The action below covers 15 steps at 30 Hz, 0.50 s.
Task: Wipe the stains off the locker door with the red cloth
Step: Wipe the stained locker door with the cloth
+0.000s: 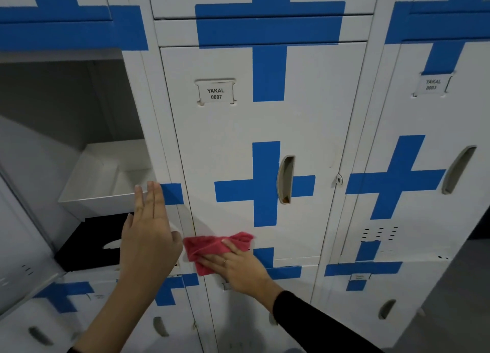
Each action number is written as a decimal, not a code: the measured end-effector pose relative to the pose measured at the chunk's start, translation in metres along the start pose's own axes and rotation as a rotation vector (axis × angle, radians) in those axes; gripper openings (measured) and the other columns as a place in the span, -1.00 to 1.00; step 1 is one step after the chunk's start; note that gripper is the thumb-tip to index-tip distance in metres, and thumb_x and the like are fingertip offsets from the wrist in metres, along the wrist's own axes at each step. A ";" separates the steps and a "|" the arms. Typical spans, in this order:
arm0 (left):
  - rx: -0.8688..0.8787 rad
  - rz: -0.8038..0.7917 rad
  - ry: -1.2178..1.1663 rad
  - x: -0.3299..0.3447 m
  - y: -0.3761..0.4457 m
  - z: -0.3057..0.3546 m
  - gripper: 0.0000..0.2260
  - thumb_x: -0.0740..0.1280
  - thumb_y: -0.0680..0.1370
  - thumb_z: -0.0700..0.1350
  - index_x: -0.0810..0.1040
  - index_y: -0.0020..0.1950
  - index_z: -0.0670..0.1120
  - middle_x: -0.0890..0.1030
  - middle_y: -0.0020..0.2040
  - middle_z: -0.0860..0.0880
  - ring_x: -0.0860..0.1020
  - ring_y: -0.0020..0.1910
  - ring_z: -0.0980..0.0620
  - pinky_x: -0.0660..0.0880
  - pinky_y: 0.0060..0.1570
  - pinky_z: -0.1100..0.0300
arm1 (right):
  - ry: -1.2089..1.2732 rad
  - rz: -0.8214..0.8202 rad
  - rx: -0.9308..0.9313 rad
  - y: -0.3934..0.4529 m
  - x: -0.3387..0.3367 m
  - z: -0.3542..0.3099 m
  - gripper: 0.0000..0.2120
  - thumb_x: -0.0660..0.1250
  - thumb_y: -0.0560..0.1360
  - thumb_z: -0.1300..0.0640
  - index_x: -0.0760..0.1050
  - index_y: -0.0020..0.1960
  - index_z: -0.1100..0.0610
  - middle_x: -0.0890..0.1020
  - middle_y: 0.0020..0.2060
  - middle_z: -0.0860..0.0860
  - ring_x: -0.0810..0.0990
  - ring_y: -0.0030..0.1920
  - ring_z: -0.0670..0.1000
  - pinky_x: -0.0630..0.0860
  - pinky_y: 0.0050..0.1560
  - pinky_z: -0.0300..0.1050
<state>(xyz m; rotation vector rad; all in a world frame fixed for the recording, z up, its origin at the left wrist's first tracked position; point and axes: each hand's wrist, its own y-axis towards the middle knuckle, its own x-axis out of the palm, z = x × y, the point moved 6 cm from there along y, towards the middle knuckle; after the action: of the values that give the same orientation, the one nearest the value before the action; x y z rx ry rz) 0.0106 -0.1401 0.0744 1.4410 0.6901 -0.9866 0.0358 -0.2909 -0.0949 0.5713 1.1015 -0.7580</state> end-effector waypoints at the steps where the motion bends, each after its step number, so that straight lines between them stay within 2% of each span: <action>1: -0.001 0.000 0.000 0.000 0.001 0.000 -0.30 0.36 0.44 -0.15 0.12 0.49 -0.29 0.18 0.51 -0.22 0.11 0.50 -0.22 0.34 0.30 -0.16 | 0.001 -0.019 -0.006 -0.001 0.002 -0.001 -0.22 0.36 0.50 0.10 -0.02 0.56 -0.04 0.31 0.49 -0.06 0.25 0.49 0.04 0.10 0.50 0.14; 3: -0.009 0.001 -0.015 -0.001 0.001 0.000 -0.32 0.34 0.46 -0.16 0.12 0.49 -0.27 0.17 0.51 -0.21 0.09 0.50 -0.22 0.34 0.30 -0.17 | 0.018 -0.045 -0.041 -0.011 0.008 0.000 -0.28 0.34 0.52 0.13 0.03 0.56 -0.03 0.31 0.49 -0.04 0.25 0.49 0.07 0.20 0.48 0.14; 6: -0.017 -0.004 -0.025 -0.002 0.002 -0.002 -0.34 0.31 0.48 -0.16 0.10 0.50 -0.25 0.14 0.52 -0.19 0.07 0.51 -0.20 0.37 0.30 -0.17 | 0.018 -0.093 -0.054 -0.037 0.031 0.014 -0.31 0.28 0.51 0.19 0.07 0.54 -0.04 0.35 0.47 -0.05 0.28 0.48 0.06 0.23 0.47 0.12; 10: -0.006 -0.005 0.001 -0.002 0.000 -0.003 -0.36 0.30 0.49 -0.14 0.12 0.50 -0.26 0.17 0.51 -0.20 0.11 0.50 -0.22 0.38 0.28 -0.16 | 0.014 -0.195 0.075 -0.090 0.060 0.052 -0.19 0.43 0.44 0.18 0.07 0.53 -0.10 0.41 0.42 -0.10 0.35 0.45 0.08 0.31 0.40 0.20; 13: -0.003 -0.009 -0.029 -0.003 0.000 -0.004 -0.34 0.28 0.51 -0.10 0.06 0.52 -0.21 0.10 0.54 -0.14 0.05 0.52 -0.17 0.31 0.34 -0.13 | 0.019 -0.232 0.164 -0.133 0.063 0.080 -0.12 0.61 0.25 0.08 0.26 0.47 -0.07 0.53 0.32 -0.08 0.51 0.32 0.06 0.36 0.35 0.23; 15: -0.007 -0.015 -0.049 -0.004 0.001 -0.004 -0.33 0.25 0.52 -0.08 0.02 0.53 -0.18 0.06 0.55 -0.12 0.01 0.53 -0.14 0.28 0.36 -0.11 | 0.013 -0.198 0.221 -0.161 0.062 0.095 -0.15 0.66 0.14 0.06 0.42 0.38 -0.05 0.60 0.23 -0.09 0.58 0.24 0.00 0.26 0.44 0.20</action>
<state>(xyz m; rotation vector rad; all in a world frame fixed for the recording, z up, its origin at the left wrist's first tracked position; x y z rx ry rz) 0.0102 -0.1353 0.0781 1.4025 0.6690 -1.0271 -0.0201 -0.4776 -0.1255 0.6597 1.1037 -1.0588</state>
